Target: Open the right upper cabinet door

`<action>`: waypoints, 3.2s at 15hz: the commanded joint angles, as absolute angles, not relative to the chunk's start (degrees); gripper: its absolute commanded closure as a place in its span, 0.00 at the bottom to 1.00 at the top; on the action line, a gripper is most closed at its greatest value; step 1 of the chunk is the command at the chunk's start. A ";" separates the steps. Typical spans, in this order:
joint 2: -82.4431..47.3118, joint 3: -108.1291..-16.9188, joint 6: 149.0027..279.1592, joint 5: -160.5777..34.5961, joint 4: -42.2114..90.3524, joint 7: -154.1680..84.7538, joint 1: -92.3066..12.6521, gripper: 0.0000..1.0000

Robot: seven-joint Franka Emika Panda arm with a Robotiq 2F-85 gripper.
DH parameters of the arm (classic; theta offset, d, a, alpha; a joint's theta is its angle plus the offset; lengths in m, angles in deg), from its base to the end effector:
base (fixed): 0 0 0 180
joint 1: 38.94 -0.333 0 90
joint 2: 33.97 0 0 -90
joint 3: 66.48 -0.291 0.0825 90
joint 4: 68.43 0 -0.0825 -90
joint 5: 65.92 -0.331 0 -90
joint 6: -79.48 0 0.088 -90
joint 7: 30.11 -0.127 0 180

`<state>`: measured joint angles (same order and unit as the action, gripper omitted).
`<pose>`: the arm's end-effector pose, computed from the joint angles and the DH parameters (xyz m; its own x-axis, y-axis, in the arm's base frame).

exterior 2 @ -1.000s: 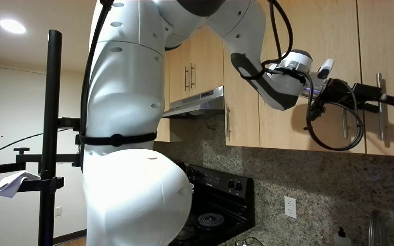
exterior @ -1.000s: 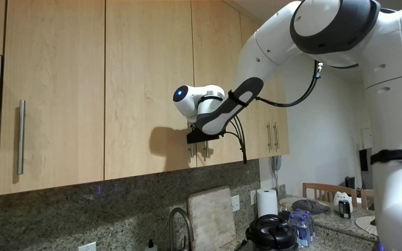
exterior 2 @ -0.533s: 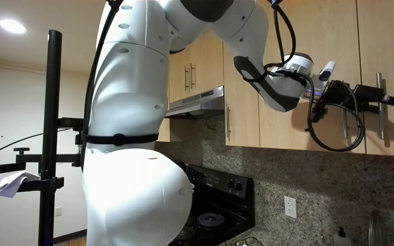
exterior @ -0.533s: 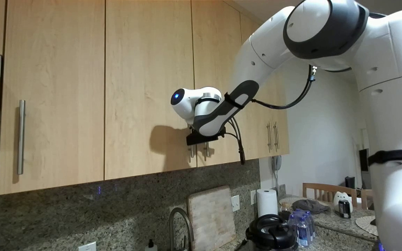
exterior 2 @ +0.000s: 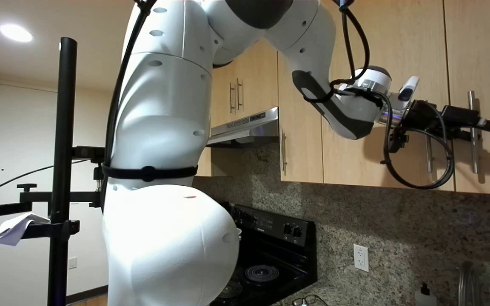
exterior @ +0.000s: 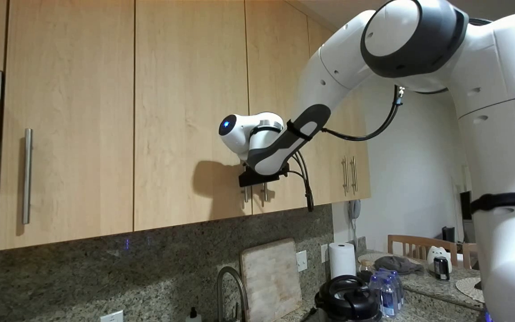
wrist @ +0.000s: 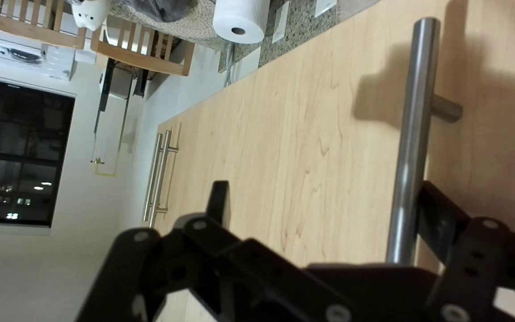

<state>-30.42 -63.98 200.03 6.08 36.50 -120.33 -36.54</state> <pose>0.5599 -0.1091 0.5284 0.2707 -0.3327 0.9033 -0.9057 -0.4061 0.1218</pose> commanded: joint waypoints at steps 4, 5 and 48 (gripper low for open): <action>-33.11 -63.82 197.47 2.33 40.33 -119.09 -36.44 0.00; -33.62 -63.85 197.49 1.70 40.89 -119.09 -36.47 0.00; -42.05 -61.35 208.52 -6.06 48.71 -115.25 -34.94 0.00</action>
<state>-42.07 -60.41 208.51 -5.80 48.79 -115.46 -35.93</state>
